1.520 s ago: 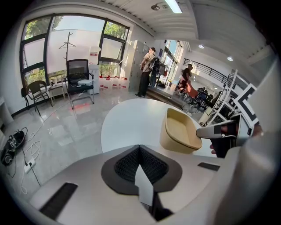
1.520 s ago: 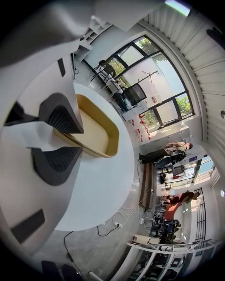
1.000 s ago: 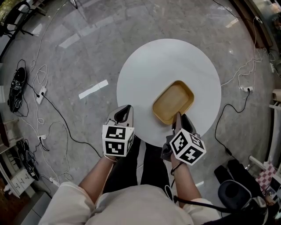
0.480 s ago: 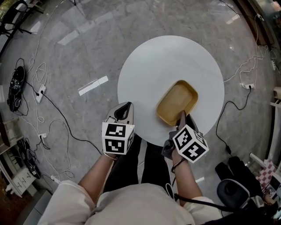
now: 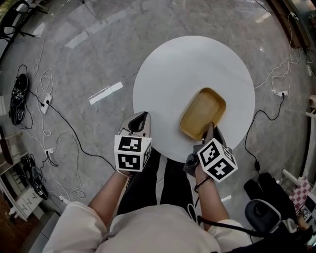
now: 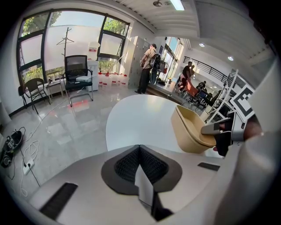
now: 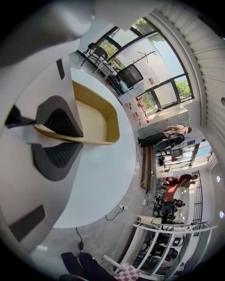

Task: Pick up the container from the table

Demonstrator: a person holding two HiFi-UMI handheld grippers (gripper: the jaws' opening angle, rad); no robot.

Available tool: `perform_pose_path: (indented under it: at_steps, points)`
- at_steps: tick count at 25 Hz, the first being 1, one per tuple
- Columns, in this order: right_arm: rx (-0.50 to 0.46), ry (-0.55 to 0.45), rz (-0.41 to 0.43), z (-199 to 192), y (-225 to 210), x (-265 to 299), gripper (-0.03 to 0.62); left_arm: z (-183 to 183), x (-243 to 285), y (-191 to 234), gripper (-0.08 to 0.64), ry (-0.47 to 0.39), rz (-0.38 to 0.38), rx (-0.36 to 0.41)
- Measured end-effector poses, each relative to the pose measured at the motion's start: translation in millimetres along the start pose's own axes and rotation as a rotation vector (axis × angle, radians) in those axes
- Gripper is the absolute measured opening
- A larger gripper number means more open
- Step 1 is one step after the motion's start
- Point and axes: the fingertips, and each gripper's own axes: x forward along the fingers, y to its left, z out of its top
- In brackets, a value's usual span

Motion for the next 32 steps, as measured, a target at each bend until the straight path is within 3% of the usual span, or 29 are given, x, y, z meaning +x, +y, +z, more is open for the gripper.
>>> perform_pose_path:
  at_steps: [32]
  points:
    - [-0.061, -0.023, 0.073, 7, 10, -23, 0.043, 22, -6, -24, 0.015, -0.045, -0.021, 0.041]
